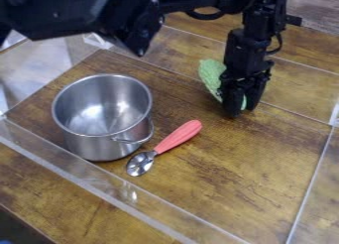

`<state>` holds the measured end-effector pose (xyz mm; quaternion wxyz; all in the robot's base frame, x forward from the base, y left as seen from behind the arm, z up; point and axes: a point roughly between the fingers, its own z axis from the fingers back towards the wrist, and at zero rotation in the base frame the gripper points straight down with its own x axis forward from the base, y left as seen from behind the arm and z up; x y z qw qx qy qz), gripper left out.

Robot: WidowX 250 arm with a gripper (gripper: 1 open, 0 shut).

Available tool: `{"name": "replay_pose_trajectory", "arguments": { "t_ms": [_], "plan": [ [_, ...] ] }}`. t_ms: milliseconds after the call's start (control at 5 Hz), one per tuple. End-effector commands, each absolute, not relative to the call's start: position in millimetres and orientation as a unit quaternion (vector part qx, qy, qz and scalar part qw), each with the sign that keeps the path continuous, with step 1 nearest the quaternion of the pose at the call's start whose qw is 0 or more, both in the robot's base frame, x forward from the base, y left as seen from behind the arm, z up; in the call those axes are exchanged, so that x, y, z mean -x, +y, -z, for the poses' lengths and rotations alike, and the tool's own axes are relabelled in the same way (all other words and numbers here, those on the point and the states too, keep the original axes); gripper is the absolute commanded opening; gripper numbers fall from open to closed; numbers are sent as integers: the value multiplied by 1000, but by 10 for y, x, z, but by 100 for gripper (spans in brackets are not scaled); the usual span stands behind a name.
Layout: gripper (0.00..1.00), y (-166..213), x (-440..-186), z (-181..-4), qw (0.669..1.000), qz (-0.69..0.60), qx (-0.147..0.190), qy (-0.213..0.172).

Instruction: Put the green object in the silver pot

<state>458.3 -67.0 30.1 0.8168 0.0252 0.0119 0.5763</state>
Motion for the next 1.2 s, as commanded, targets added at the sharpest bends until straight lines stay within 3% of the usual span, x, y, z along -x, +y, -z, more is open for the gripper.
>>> {"name": "replay_pose_trajectory", "arguments": {
  "t_ms": [0, 200, 1000],
  "plan": [
    [0, -748, -4622, -427, 814, -579, -21, 21],
    [0, -772, -4624, -413, 810, -584, -29, 45],
    [0, -673, -4446, -640, 814, -577, -45, 43]
  ]
}}
